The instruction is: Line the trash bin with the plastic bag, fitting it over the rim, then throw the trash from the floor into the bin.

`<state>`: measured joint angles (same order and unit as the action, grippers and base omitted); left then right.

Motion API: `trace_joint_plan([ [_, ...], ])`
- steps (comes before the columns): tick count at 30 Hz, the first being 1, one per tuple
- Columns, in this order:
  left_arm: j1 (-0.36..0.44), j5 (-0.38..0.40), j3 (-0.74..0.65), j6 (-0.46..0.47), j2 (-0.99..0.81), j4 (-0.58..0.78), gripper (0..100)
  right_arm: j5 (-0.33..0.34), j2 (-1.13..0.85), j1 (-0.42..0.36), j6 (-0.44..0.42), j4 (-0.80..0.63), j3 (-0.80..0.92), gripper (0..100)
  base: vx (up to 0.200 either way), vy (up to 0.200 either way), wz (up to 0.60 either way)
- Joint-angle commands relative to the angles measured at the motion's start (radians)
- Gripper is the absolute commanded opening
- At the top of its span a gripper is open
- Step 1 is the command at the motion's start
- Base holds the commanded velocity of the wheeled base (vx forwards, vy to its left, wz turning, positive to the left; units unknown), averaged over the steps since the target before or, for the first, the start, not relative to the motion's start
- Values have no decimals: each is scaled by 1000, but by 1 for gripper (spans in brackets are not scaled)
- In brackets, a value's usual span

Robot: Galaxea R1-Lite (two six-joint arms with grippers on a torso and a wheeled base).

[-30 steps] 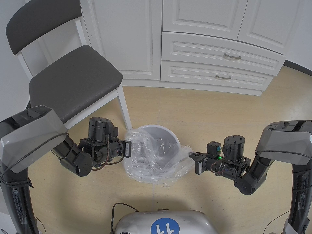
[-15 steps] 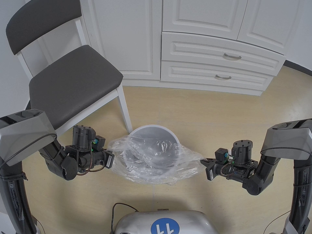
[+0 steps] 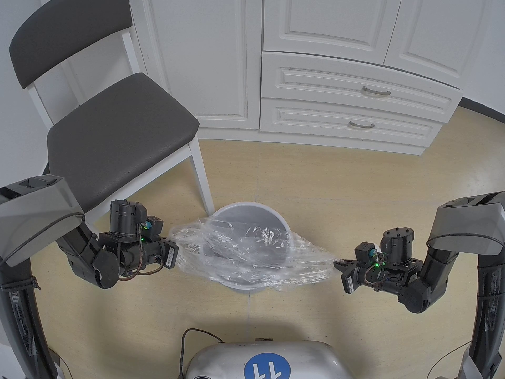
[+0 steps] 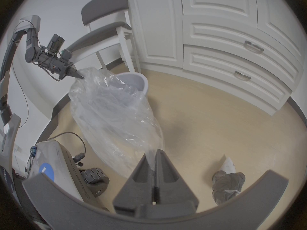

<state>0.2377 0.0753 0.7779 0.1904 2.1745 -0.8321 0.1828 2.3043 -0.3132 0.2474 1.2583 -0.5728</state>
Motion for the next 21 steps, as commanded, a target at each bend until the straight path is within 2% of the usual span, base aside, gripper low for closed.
trace_joint_plan([
  [1, 0, 0, 1, -2, -12, 1, 0, 0, -3, 9, 9, -8, -2, 0, 0, 0, 0],
  [7, 0, 1, -5, 0, -38, 16, 0, 0, -42, 28, 47, -99, -4, 0, 0, 0, 0],
  [14, 0, 3, -12, 0, -64, 33, 0, 4, -180, 32, 26, -425, -73, 0, 0, 0, 0],
  [21, 19, 21, -19, 1, -97, 139, 0, 4, -189, -3, 3, -456, -55, 0, 0, 0, 0],
])
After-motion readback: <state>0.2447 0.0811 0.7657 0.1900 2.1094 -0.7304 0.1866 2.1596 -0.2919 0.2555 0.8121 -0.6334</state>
